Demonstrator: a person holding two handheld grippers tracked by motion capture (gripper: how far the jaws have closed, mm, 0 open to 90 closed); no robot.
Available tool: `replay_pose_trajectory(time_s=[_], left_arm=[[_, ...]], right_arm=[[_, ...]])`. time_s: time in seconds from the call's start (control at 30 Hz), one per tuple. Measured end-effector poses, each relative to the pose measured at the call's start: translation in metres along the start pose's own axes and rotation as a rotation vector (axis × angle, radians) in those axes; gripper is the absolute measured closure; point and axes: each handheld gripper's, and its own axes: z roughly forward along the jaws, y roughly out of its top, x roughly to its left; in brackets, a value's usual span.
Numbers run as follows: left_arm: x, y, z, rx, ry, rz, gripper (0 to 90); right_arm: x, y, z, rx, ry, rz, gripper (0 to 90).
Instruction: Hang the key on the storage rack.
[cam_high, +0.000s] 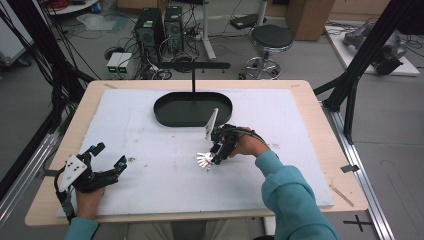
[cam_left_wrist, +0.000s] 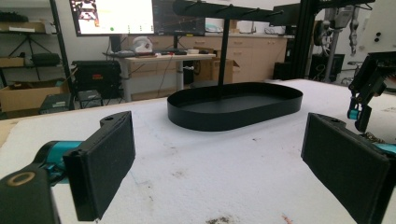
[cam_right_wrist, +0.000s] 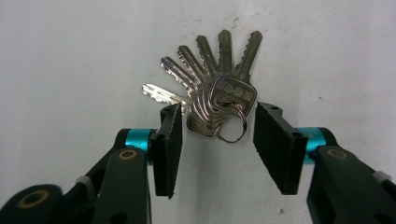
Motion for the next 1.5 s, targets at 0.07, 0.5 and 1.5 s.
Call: replay_pose_trajectory(time_s=[0.07, 0.5, 1.5], left_arm=[[-0.0001, 0.0, 0.0001, -0.001, 0.001, 0.0, 10.3], [-0.0001, 0.0, 0.0, -0.001, 0.001, 0.0, 10.3], [-0.0001, 0.0, 0.0, -0.001, 0.001, 0.0, 10.3]], right_arm=[[-0.0004, -0.0004, -0.0004, 0.0, 0.001, -0.002, 56.0], [0.0008, -0.0002, -0.0032, 0.008, 0.006, -0.01, 71.2], [0.0024, -0.0007, -0.006, 0.016, -0.011, 0.03, 87.0]])
